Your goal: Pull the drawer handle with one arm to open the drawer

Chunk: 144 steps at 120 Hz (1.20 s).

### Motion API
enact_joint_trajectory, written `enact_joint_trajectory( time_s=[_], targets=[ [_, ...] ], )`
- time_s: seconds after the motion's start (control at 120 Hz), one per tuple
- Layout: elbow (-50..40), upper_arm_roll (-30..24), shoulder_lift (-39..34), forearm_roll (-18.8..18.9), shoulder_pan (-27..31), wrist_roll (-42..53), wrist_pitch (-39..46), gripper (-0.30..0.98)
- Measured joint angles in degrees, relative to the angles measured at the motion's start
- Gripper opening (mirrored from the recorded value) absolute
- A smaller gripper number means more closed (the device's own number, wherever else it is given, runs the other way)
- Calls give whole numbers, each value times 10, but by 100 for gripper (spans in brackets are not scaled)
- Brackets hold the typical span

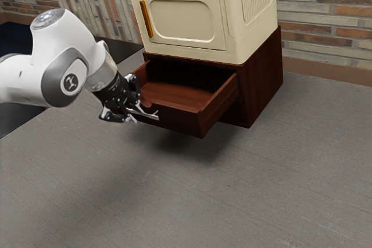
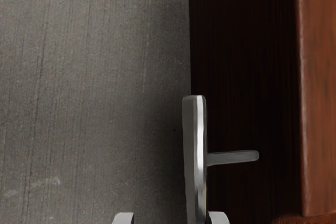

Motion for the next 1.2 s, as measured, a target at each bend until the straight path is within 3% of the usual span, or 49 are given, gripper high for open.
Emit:
enact_joint_trajectory(
  time_s=[0.25,0.358,0.55,0.725,0.85,1.2],
  targets=[
    [48,-1,-11,15,-8,1,-20,14],
    [179,-1,-10,17,-27,0,-132,32],
    [295,33,-28,-6,-44,-6,-364,54],
    [244,22,-39,3,-84,-39,-483,62],
    [184,5,-69,15,-88,-66,-494,65],
    [169,-31,-71,43,-80,-111,-502,68]
  ],
)
